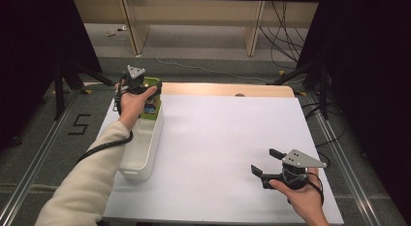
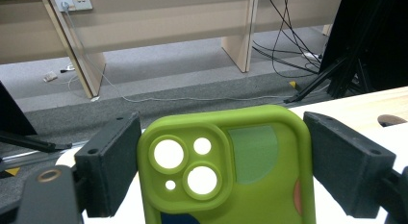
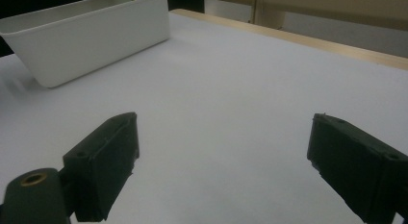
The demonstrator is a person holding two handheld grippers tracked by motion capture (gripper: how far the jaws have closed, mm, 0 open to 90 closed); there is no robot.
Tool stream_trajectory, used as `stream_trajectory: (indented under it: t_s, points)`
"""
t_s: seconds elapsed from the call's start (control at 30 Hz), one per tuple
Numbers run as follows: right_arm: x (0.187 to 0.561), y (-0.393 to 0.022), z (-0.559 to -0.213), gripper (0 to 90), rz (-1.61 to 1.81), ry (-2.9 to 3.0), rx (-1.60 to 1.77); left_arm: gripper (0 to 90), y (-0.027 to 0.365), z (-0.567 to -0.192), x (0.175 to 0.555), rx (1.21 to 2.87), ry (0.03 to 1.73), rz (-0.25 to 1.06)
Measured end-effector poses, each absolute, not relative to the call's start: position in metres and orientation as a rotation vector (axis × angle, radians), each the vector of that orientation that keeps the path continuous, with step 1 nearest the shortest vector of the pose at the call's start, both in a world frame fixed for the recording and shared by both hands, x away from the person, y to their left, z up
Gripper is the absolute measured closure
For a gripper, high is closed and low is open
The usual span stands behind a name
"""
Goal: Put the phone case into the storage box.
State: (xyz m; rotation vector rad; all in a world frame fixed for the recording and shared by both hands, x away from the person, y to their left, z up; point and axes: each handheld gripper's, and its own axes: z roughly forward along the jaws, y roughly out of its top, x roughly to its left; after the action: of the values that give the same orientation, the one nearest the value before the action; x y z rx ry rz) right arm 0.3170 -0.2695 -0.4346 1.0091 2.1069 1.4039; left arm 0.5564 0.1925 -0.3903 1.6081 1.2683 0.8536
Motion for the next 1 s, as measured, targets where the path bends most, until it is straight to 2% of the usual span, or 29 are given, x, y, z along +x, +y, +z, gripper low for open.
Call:
stream_trajectory:
  t_s: [1.0]
  points:
    - [0.3171, -0.269, -0.4352, 12.1, 1.407, 2.111, 1.007, 16.1, 0.1948, -0.3996, 0.558, 1.625, 1.287, 0.842]
